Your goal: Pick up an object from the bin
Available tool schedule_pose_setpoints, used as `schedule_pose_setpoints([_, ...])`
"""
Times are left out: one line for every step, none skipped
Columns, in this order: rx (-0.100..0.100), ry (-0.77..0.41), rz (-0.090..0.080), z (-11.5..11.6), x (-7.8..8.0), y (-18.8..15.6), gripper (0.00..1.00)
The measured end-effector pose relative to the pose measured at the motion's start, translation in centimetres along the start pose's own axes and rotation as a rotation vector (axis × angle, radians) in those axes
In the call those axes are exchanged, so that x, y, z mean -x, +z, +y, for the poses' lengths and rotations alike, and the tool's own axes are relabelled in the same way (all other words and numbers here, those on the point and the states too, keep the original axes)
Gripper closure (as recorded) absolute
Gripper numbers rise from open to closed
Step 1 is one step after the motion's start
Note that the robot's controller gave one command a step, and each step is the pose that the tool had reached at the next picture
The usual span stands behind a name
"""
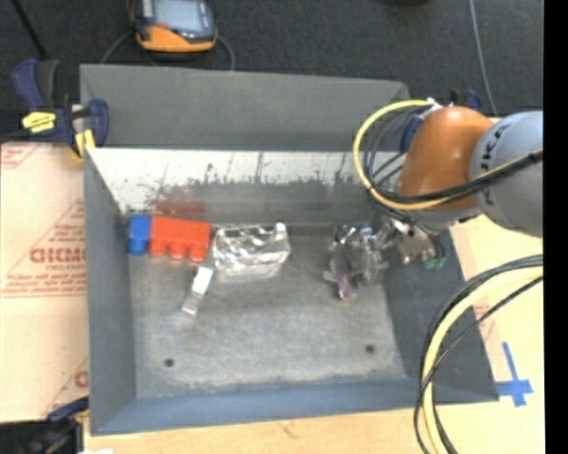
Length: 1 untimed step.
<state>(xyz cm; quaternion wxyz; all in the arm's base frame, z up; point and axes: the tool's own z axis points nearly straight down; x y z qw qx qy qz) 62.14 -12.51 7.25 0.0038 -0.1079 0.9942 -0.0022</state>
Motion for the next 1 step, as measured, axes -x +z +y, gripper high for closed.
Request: schedule_pose_setpoints([-0.002,-0.028,-0.006,-0.02,0.4,-15.63,1.0])
